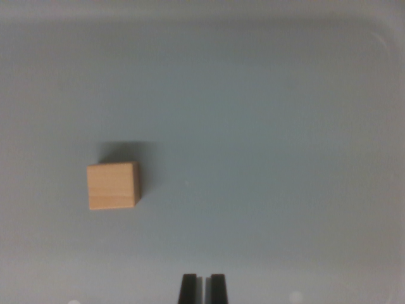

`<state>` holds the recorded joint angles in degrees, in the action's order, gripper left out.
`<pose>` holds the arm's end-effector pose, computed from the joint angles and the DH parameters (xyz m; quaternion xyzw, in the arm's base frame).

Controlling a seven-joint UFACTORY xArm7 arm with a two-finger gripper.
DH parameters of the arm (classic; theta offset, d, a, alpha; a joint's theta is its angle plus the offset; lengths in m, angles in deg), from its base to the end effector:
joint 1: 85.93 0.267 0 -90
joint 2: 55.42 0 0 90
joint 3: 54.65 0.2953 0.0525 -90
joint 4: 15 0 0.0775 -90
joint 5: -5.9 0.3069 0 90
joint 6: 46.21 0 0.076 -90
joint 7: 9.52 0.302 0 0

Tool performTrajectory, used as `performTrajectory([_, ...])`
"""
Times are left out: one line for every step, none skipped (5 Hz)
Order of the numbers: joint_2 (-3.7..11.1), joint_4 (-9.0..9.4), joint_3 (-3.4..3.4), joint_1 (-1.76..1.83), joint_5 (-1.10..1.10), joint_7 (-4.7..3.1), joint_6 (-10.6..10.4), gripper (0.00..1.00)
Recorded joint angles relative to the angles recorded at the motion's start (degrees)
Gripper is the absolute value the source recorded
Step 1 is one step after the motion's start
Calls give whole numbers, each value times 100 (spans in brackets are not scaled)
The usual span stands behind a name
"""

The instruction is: Push wooden cube

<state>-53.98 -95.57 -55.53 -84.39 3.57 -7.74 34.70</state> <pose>0.4426 -0.0065 0.2751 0.9997 -0.0062 -0.0151 0.0205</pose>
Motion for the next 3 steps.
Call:
performTrajectory([46,183,23,22,12,30,-224,0])
performTrajectory([46,183,23,22,12,30,-224,0])
performTrajectory([91,368,46,45,23,59,-450,0])
